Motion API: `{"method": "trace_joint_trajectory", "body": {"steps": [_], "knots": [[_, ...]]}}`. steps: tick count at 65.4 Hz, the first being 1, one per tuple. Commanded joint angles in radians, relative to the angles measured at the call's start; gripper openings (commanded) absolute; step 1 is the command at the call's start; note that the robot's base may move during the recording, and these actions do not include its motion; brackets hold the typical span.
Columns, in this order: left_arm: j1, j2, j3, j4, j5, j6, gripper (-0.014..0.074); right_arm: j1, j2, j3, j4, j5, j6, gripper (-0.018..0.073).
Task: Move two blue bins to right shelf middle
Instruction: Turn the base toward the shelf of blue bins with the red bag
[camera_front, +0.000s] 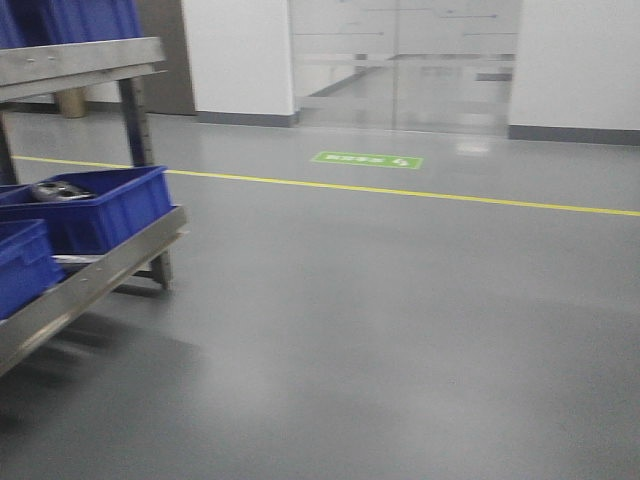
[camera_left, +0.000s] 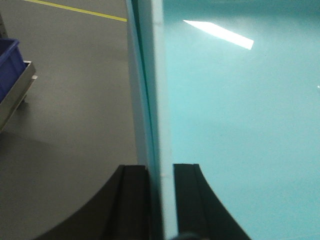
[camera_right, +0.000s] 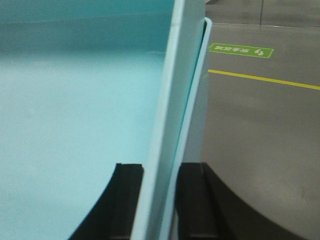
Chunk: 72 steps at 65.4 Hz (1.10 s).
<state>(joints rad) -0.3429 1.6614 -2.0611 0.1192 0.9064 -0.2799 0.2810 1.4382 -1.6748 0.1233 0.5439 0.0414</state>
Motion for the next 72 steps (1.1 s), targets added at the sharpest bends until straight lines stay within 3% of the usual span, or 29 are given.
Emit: {"method": "trace_joint_trajectory", "body": {"steps": [1,72], "knots": [[-0.001,-0.022,-0.017,-0.02,-0.095,0.005,-0.0111,-0.002,-0.024,-0.01,0.03,-0.106,0.001,-0.0153],[-0.001,-0.022,-0.017,-0.02,-0.095,0.005,-0.0111,-0.002,-0.024,-0.01,0.03,-0.106,0.001,-0.0153]]}}
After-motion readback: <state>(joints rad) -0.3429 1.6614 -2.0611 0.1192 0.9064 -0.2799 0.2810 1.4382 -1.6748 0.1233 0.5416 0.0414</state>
